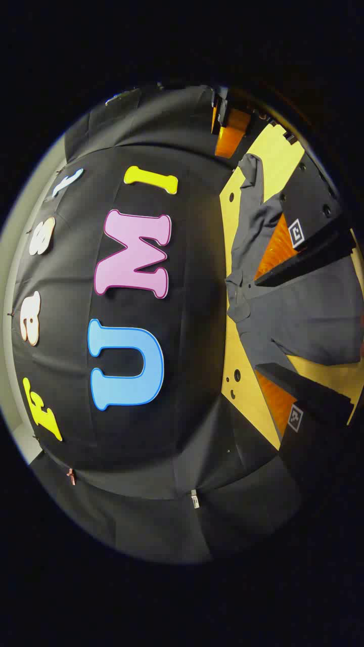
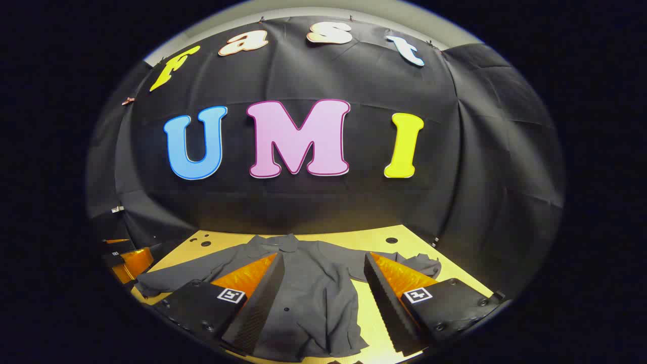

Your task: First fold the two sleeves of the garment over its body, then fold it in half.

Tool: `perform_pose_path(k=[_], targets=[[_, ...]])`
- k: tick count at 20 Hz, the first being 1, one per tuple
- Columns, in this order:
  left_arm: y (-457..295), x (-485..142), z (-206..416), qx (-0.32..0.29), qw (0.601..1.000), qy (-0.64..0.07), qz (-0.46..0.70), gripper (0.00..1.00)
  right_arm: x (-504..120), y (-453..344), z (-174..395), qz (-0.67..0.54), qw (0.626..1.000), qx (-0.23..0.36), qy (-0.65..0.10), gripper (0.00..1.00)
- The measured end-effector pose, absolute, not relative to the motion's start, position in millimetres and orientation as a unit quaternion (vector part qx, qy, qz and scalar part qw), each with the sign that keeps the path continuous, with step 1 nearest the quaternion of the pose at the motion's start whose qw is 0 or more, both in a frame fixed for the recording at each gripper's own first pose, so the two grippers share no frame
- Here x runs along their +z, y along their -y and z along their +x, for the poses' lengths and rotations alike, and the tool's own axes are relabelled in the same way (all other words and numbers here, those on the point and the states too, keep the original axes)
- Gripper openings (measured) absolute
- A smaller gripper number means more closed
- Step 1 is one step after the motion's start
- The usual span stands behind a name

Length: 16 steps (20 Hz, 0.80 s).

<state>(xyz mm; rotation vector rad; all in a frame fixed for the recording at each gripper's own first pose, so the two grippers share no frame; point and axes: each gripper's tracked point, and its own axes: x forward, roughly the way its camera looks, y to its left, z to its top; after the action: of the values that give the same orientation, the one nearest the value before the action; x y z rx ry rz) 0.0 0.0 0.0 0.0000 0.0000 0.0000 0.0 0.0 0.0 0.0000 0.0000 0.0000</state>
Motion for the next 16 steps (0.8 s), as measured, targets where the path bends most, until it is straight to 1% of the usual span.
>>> perform_pose_path(k=[3, 4, 5, 11, 16], targets=[[-0.4, 2.0, 13.9, 0.01, 1.0, -0.003, -0.012, 0.96, 9.2, -0.4, 19.0, 0.005, 1.0, 0.007, 0.001, 0.98], [-0.3, 2.6, 16.3, 0.011, 1.0, -0.001, -0.015, 0.92, 12.5, 0.3, 22.6, 0.006, 1.0, 0.006, 0.002, 0.98], [-0.8, 5.1, 18.4, 0.013, 1.0, 0.001, -0.015, 0.96, 12.8, 0.3, 26.1, 0.01, 1.0, 0.007, 0.002, 0.98], [-2.8, 1.7, 29.4, 0.028, 1.0, 0.002, 0.001, 0.96, 10.5, 7.8, 38.2, -0.002, 1.0, 0.017, 0.002, 0.98], [1.3, -7.4, 32.9, 0.04, 0.999, -0.009, -0.008, 0.96, 4.7, 14.6, 57.1, -0.017, 1.0, 0.022, -0.007, 0.98]])
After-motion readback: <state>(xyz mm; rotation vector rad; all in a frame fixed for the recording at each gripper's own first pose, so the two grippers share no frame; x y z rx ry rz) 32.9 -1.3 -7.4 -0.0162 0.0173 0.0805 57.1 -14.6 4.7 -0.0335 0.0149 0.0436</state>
